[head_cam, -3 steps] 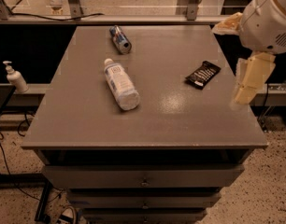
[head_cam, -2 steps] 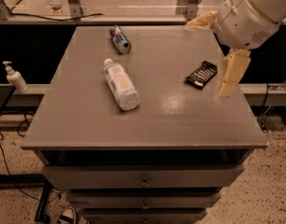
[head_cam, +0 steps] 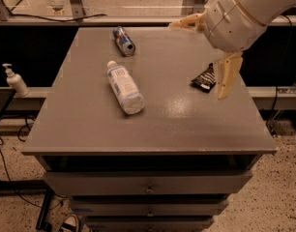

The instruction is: Place blue plastic bottle upright

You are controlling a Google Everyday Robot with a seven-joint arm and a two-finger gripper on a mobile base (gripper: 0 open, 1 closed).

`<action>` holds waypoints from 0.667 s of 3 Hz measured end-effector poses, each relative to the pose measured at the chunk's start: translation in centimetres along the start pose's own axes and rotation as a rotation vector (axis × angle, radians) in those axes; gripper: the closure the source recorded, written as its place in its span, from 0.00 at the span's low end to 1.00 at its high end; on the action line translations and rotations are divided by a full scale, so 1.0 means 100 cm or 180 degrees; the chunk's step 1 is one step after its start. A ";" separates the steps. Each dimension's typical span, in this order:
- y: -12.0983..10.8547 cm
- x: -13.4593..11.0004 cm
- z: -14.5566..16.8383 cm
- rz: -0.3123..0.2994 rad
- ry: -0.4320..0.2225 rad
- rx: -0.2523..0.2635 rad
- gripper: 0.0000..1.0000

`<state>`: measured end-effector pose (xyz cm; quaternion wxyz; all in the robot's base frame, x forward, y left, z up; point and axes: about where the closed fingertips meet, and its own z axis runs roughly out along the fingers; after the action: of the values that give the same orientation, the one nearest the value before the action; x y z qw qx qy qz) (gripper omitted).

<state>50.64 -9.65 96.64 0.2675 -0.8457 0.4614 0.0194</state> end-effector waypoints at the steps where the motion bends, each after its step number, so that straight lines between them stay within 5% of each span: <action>1: 0.000 0.000 0.000 0.0000 0.0000 0.0000 0.00; 2: -0.011 -0.008 0.004 -0.0483 0.0200 -0.0096 0.00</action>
Offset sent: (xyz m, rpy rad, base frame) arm 0.0193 0.0367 0.0151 -0.3142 -0.2303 0.3465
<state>51.11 -8.38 97.03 0.2408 -0.8824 0.4038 -0.0204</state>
